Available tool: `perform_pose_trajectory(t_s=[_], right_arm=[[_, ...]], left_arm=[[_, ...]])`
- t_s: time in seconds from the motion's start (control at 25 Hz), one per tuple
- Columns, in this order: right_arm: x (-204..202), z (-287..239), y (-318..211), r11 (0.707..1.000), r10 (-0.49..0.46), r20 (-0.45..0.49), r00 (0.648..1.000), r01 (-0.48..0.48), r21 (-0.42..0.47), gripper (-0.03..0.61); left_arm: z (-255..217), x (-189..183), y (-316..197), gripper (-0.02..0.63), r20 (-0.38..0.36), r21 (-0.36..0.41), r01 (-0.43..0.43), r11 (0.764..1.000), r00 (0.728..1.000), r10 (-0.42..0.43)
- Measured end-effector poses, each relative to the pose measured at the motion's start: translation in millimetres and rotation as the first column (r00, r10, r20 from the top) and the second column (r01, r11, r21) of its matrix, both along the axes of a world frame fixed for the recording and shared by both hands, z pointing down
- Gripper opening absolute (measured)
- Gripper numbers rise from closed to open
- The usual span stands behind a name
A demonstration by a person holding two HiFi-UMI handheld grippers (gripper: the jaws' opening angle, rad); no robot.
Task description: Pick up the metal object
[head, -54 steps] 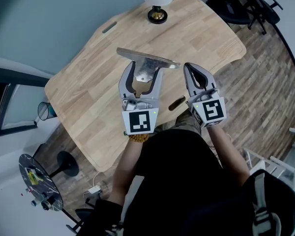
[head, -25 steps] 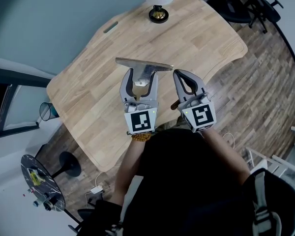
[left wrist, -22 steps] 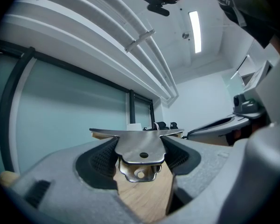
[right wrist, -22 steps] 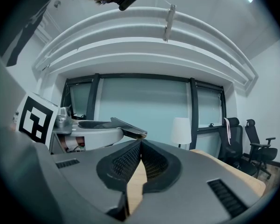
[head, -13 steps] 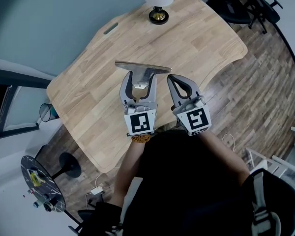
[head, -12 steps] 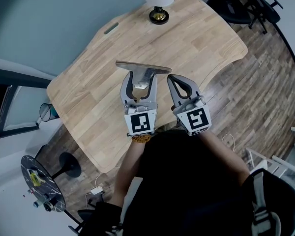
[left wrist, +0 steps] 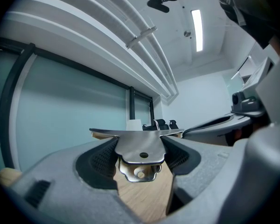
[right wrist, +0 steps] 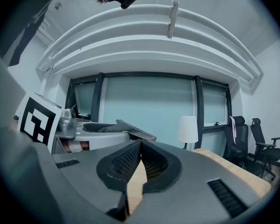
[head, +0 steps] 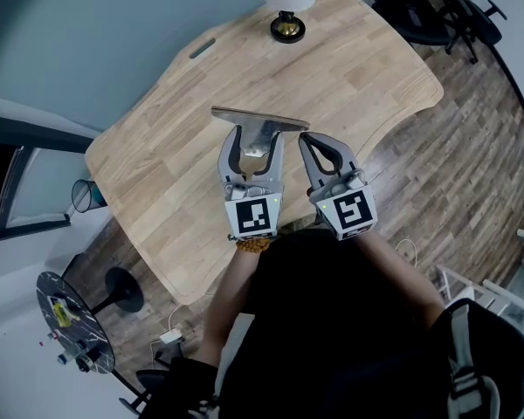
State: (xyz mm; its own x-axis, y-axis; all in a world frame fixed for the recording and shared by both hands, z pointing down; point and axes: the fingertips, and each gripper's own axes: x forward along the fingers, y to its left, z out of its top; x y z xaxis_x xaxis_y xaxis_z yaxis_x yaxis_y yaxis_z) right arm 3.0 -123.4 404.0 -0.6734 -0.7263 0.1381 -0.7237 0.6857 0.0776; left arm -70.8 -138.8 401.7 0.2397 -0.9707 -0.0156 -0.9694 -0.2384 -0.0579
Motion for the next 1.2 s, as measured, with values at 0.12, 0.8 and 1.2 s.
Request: perform_pose_trajectory(t_s=[0.12, 0.8, 1.2], right_arm=[[-2.4, -0.6, 1.0, 1.0, -0.009, 0.001, 1.0, 0.009, 0.006, 0.005], [-2.3, 3.9, 5.9, 1.0, -0.024, -0.001, 1.0, 0.024, -0.003, 0.005], [-1.8, 4.5, 7.9, 0.999, -0.036, 0.003, 0.999, 0.036, -0.004, 0.005]], left_arm=[[1.3, -1.8, 1.5, 0.304, -0.008, -0.013, 0.01, 1.0, 1.0, -0.01], [10.2, -0.8, 1.2, 0.304, 0.014, -0.039, 0.014, 0.999, 1.0, -0.013], [14.1, 2.7, 2.5, 0.304, 0.036, -0.044, 0.008, 0.999, 0.999, -0.007]])
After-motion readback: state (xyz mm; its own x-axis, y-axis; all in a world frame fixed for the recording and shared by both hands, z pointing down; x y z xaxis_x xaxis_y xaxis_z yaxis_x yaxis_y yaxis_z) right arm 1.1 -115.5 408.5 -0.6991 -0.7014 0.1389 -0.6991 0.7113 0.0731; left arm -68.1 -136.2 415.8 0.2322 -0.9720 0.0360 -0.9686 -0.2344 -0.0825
